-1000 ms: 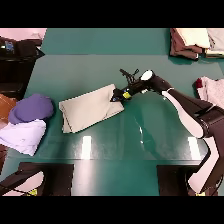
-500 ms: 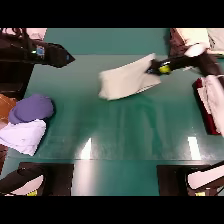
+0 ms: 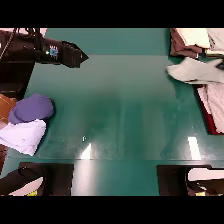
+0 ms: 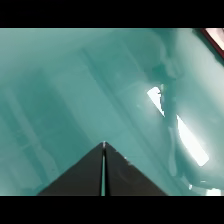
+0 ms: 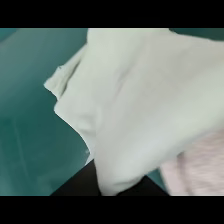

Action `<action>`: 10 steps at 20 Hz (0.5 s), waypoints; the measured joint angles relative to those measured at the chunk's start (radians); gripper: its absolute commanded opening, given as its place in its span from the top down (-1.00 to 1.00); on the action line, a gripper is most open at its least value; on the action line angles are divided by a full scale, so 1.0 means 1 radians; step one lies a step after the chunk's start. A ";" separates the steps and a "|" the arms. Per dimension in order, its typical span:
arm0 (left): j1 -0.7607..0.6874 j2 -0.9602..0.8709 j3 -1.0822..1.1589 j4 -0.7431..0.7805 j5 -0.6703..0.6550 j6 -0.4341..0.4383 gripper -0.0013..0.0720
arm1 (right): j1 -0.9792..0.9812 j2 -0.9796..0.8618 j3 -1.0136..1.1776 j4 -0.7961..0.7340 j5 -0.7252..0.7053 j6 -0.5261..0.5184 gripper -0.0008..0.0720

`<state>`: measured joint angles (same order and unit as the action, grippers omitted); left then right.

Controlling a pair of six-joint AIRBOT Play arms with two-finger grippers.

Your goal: Fold the shirts.

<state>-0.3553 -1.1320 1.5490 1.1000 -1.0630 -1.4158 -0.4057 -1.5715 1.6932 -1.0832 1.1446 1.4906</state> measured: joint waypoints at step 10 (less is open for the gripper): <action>-0.013 0.000 0.000 -0.003 0.005 -0.023 0.90 | -0.119 0.009 0.186 0.065 -0.098 0.002 0.94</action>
<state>-0.3683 -1.1320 1.5490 1.0966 -1.0580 -1.4387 -0.5243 -1.5627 1.8793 -1.0180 1.0470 1.4921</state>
